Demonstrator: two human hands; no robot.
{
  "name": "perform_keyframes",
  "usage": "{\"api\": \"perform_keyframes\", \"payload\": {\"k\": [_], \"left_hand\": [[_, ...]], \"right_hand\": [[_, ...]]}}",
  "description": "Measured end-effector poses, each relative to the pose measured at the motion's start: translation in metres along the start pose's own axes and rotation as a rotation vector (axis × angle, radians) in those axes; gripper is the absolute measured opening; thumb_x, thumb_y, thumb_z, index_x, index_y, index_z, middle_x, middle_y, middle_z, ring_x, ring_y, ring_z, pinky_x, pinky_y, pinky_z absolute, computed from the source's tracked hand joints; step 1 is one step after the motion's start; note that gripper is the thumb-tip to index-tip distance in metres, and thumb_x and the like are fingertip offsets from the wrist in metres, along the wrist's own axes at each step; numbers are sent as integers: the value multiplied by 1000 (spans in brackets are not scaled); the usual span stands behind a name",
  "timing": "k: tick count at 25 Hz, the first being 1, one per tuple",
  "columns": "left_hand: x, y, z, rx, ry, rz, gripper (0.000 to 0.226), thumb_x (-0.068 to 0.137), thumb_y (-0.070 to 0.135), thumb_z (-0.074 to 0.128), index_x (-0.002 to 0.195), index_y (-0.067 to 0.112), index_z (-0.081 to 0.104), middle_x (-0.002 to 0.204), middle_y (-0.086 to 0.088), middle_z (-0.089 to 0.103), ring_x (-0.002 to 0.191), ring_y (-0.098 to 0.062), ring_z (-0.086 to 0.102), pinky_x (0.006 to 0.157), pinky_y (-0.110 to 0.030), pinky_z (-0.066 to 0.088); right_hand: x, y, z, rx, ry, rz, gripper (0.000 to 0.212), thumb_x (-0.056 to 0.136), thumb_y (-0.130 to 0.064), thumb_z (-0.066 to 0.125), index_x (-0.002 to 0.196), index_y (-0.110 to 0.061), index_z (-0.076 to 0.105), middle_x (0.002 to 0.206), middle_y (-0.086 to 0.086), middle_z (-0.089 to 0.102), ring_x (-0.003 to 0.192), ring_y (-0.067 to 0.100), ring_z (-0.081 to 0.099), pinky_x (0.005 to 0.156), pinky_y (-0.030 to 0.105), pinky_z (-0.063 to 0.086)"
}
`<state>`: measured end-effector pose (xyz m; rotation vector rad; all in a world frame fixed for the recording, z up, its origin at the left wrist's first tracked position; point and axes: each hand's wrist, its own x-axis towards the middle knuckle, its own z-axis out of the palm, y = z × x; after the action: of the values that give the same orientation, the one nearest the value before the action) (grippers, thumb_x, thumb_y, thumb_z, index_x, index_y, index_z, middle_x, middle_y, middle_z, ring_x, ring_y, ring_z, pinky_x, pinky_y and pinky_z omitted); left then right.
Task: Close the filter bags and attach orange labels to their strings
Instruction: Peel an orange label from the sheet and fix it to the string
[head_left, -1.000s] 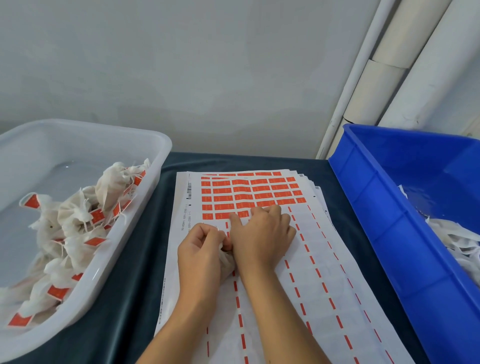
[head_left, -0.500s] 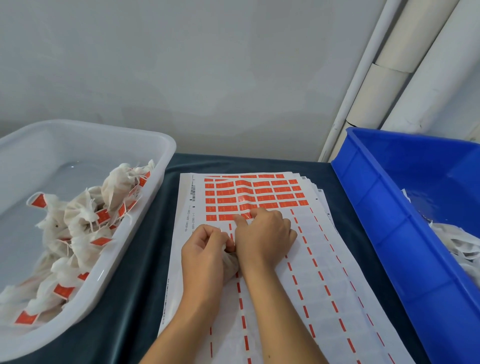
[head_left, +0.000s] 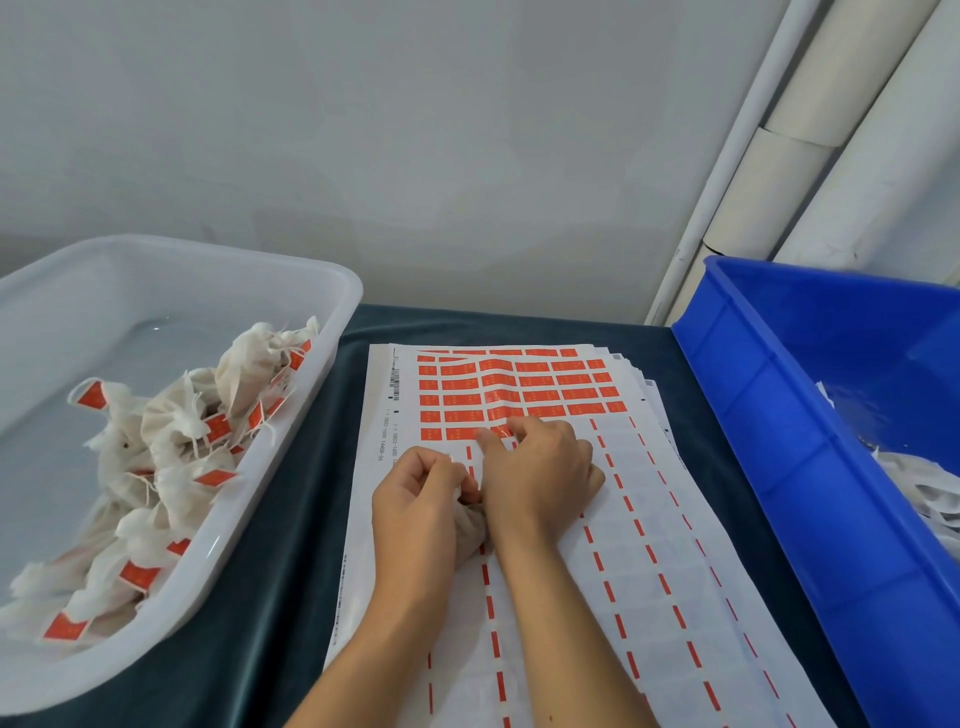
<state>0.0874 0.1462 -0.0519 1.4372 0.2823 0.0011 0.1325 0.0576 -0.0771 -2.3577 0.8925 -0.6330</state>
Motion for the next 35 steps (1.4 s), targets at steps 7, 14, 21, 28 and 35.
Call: {"api": "perform_keyframes", "payload": {"k": [7, 14, 21, 28, 35], "left_hand": [[-1, 4, -2, -41, -21, -11, 15, 94, -2, 56, 81, -3, 63, 69, -7, 68, 58, -7, 64, 51, -15, 52], [0, 2, -2, -68, -56, -7, 13, 96, -1, 55, 85, -5, 62, 75, -11, 70, 65, -10, 68, 56, -18, 56], [-2, 3, -2, -87, -50, 12, 19, 96, 2, 56, 79, 2, 63, 77, -11, 70, 65, -9, 66, 57, -19, 56], [-2, 3, -1, -47, -33, 11, 17, 98, 3, 56, 84, 3, 65, 76, -4, 72, 67, -9, 69, 57, -15, 54], [-2, 3, -1, -50, -25, -40, 23, 100, 8, 56, 81, 11, 67, 76, -5, 73, 74, -22, 75, 58, -22, 58]], "right_hand": [[2, 2, -2, 17, -2, 4, 31, 93, -53, 68, 114, -33, 77, 113, -9, 73, 94, 8, 50, 89, 28, 36], [23, -5, -9, -46, -128, 19, 16, 99, -36, 63, 104, -28, 76, 108, -6, 73, 92, 13, 57, 88, 28, 42], [16, -12, -14, 36, -209, -238, 16, 99, -34, 63, 112, -24, 63, 112, -4, 70, 91, 13, 64, 88, 32, 59], [17, -12, -19, 332, -238, -296, 4, 102, -29, 63, 101, -29, 59, 102, -12, 68, 84, 6, 65, 75, 15, 53], [29, -1, -27, 772, -252, -101, 14, 99, -27, 69, 99, -38, 62, 93, -25, 69, 94, -15, 63, 65, 2, 50]]}}
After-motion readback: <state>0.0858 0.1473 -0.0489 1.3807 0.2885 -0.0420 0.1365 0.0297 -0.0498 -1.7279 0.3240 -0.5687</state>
